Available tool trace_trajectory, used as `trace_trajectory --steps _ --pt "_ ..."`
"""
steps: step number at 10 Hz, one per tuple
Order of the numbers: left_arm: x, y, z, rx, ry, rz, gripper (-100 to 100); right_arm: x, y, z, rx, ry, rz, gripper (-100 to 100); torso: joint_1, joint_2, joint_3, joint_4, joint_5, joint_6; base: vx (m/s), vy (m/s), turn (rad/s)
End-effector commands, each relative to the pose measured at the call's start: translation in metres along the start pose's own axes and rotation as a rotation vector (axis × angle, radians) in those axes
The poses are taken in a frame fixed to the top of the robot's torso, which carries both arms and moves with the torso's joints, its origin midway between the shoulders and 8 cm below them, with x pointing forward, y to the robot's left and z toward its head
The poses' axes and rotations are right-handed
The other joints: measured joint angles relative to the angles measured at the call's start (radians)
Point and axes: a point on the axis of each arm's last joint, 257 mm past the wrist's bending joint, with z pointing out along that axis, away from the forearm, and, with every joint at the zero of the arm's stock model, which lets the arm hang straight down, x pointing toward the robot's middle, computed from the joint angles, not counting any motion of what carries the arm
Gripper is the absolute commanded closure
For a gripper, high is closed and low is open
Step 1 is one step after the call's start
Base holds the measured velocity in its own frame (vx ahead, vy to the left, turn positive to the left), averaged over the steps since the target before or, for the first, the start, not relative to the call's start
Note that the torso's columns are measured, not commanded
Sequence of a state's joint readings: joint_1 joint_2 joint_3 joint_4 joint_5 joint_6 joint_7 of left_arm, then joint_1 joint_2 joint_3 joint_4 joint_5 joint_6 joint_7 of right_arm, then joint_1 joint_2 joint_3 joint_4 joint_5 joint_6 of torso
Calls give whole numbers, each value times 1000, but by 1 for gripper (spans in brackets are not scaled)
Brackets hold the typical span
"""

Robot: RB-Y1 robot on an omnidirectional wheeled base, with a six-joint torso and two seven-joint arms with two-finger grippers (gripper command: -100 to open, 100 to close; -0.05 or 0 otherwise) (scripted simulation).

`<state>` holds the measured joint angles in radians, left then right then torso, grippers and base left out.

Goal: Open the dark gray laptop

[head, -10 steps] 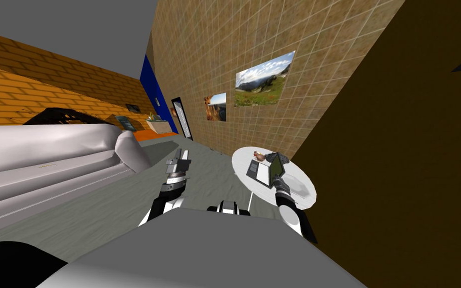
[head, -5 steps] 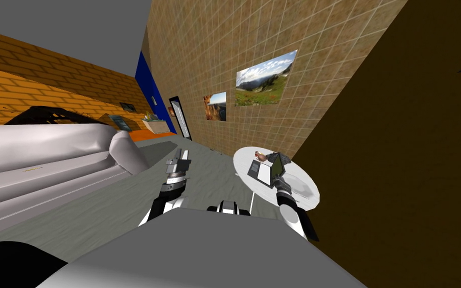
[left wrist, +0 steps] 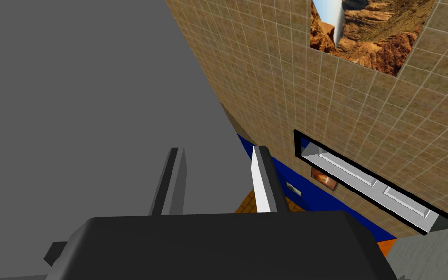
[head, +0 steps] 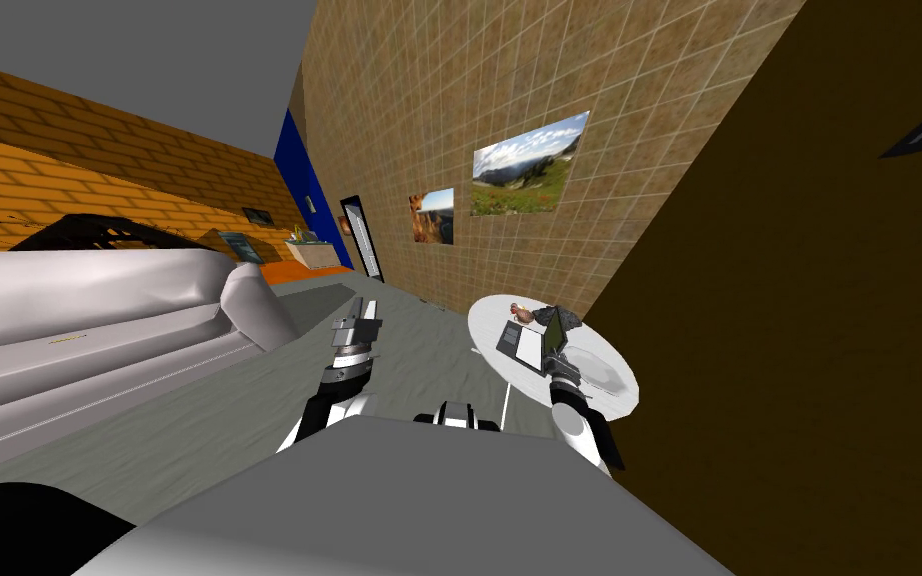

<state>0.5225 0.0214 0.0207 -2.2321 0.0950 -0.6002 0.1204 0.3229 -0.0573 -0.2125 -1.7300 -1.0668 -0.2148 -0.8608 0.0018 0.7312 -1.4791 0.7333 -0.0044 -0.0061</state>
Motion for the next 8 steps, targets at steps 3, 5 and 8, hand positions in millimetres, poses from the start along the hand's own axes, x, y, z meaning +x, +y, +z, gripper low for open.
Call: trace_trajectory --steps 3,5,8 --pt "0 0 0 0 0 0 0 -21 -7 4 8 -13 -147 100 -1 -2 -1 -2 -2 -2 -3 37 15" --pt "0 0 0 0 0 0 0 -27 -10 8 11 -11 -230 100 -5 -2 -1 -3 -4 0 4 28 13" --pt "0 0 0 0 0 0 0 -29 -3 10 -9 10 -297 100 -10 1 1 0 -1 6 4 23 21"
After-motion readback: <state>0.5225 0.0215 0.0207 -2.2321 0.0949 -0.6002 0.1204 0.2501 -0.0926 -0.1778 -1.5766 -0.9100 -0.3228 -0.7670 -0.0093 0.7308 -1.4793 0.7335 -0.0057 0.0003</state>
